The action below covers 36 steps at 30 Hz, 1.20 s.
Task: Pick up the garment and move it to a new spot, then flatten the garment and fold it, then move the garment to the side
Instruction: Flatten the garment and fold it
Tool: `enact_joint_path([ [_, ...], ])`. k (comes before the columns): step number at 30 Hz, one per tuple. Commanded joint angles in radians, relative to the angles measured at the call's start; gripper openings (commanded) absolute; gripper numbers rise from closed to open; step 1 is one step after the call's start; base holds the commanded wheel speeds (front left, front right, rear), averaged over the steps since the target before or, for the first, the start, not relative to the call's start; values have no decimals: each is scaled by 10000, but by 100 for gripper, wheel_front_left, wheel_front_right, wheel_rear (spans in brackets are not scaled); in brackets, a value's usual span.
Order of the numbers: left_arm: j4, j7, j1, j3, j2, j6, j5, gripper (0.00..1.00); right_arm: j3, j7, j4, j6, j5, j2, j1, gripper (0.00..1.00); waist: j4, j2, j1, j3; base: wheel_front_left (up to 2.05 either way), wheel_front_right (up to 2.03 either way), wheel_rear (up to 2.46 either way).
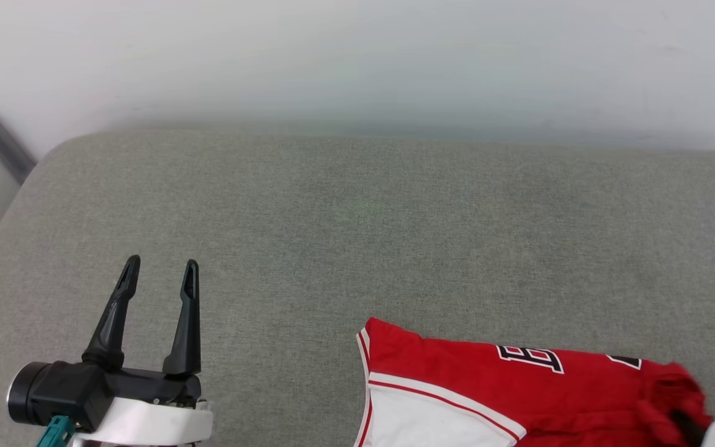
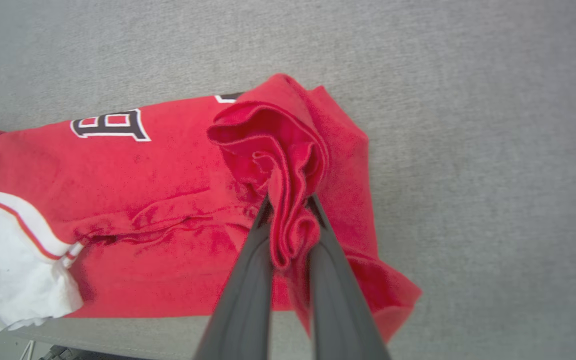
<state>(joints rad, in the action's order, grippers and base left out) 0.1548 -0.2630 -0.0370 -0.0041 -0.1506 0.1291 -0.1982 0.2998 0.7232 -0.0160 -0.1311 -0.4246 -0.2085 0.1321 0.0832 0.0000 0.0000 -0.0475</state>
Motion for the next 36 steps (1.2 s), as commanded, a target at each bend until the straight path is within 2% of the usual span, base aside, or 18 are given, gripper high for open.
enact_joint_path([
  [1, -9, -22, -113, -13, 41, 11, -35, 100, -235, 101, -291, 8, -129, 198, 133, 0, 45, 0, 0, 46, 0, 0, 0],
  [7, -63, -22, -194, -77, 136, 13, -64, 100, -1414, 619, -1268, 6, -596, 1070, 411, 0, 210, 0, 0, 246, 0, 0, 0],
  [12, -90, -22, -279, -26, 84, 13, -63, 100, -2397, 707, -1519, 6, -961, 1503, 339, 0, 348, 0, 0, 424, 0, 0, 0],
  [23, -110, -22, -268, -169, 54, 13, -92, 100, -4556, -443, -364, 6, -2141, 1594, -314, 0, 726, 0, 0, 540, 0, 0, 0],
  [35, -100, -20, -203, -232, 35, 12, -96, 100, -5680, -1703, 1424, 6, -2639, 1590, -1419, 0, 1023, 0, 0, 328, 0, 0, 0],
  [36, -99, -22, -177, -238, 39, 14, -97, 100, -5830, -1779, 1496, 5, -2673, 1595, -1520, 46, 1033, 0, 0, 293, 0, 0, 0],
])
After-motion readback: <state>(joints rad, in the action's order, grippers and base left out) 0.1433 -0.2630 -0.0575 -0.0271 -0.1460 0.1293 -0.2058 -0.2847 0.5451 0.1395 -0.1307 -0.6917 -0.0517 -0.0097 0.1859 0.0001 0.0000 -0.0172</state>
